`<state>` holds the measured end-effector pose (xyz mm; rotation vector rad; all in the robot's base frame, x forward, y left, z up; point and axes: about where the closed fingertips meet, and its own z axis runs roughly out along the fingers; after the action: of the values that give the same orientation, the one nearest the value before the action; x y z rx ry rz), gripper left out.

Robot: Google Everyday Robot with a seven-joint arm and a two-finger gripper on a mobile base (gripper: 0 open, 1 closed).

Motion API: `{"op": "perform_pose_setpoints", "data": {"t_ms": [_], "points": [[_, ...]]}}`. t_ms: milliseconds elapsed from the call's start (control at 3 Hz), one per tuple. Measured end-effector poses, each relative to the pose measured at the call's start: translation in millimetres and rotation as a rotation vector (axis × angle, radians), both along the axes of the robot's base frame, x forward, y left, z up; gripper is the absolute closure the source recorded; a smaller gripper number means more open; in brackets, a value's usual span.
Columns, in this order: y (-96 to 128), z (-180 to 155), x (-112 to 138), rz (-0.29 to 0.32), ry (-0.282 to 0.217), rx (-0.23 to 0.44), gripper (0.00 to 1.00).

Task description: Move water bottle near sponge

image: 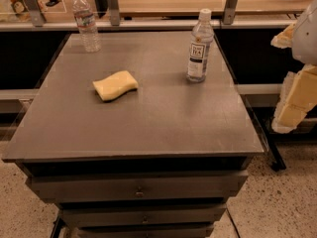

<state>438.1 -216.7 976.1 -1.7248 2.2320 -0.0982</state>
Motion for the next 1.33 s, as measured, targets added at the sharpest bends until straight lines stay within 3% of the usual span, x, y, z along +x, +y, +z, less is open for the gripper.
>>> {"op": "perform_pose_setpoints", "data": {"t_ms": [333, 667, 1000, 1333], "points": [[0.0, 0.0, 0.0, 0.0, 0.0, 0.0, 0.0], [2.3, 1.0, 0.4, 0.0, 0.003, 0.045, 0.0], [-2.1, -19.3, -1.2, -0.046, 0.032, 0.172, 0.0], [-1.1, -48.0, -6.3, -0.069, 0.053, 0.367, 0.0]]}}
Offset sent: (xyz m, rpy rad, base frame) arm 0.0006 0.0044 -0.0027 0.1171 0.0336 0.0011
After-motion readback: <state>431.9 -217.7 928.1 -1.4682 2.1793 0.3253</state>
